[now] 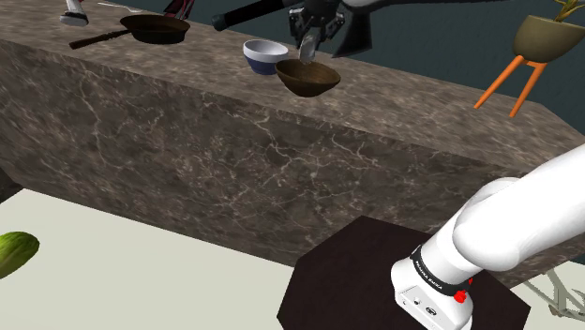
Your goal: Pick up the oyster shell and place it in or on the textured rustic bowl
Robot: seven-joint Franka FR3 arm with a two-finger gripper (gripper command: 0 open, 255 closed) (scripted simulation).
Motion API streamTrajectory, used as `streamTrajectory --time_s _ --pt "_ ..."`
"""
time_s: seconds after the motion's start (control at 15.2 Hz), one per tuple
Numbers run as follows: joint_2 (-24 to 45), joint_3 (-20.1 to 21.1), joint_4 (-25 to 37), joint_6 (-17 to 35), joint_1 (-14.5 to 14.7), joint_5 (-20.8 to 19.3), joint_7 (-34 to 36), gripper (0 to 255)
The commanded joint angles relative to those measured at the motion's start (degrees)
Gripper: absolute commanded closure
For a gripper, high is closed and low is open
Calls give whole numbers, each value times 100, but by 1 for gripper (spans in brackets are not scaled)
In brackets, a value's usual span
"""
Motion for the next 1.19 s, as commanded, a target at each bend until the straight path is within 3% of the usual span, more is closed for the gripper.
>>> streamTrajectory --time_s 0.0,0.46,0.66,0.86,0.92,1.12 --pt "38 0 187 -144 0 21 -56 255" --pt "119 11 753 -611 7 79 -213 255" --pt "-395 84 399 -800 100 168 -131 255" --pt "-399 79 301 -704 97 158 -107 255" --pt "-399 79 301 -704 97 158 -107 0" --pt "-704 -913 -411 -202 542 1638 -1986 0"
